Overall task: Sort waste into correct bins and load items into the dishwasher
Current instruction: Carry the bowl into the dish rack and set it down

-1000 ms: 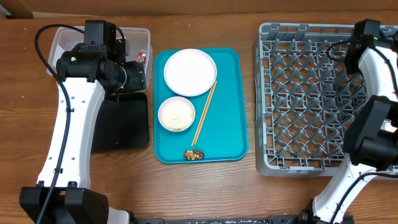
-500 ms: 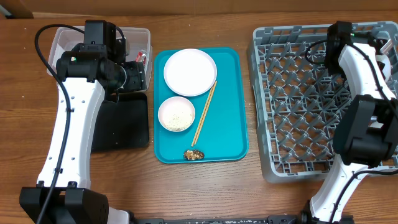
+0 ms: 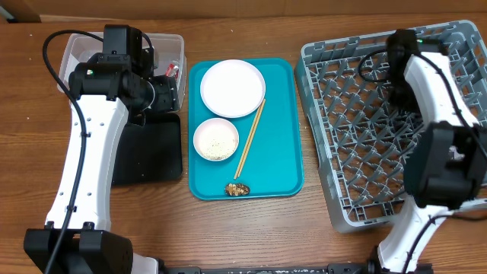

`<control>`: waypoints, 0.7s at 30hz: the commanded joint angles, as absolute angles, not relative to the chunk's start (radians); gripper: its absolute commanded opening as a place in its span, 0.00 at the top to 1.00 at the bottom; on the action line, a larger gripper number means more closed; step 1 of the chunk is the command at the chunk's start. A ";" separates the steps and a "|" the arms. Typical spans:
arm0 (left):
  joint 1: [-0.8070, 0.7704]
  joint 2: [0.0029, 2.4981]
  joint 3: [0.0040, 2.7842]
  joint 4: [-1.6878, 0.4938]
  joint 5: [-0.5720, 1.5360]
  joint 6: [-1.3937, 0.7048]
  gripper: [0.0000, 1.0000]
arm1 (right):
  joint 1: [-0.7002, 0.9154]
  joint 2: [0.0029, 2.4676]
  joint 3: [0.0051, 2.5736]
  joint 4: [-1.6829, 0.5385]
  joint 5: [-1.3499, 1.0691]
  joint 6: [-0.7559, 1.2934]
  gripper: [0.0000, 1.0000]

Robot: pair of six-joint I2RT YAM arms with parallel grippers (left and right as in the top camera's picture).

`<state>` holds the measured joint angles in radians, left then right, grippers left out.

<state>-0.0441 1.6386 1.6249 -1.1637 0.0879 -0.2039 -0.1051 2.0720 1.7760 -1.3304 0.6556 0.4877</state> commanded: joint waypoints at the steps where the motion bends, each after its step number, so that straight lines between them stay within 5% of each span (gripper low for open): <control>1: -0.046 1.631 1.638 -1.167 0.078 -0.206 0.27 | -0.110 1.899 1.781 -1.332 0.513 0.473 0.16; 4: -0.046 1.631 1.638 -1.167 0.078 -0.206 0.26 | -0.110 1.847 1.781 -1.367 0.310 0.362 0.20; 10: -0.046 1.631 1.638 -1.166 0.078 -0.207 0.23 | -0.110 1.842 1.732 -1.547 -0.030 0.271 0.47; 14: -0.046 1.631 1.638 -1.166 0.078 -0.207 0.23 | -0.096 1.842 1.639 -1.570 -0.056 0.254 0.75; 21: -0.046 1.631 1.638 -1.166 0.078 -0.207 0.23 | -0.027 1.842 1.510 -1.560 -0.057 0.253 0.79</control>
<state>-0.0441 1.6386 1.6249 -1.1641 0.0879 -0.2039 -0.0711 1.8397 1.5574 -1.5673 -0.0315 0.2638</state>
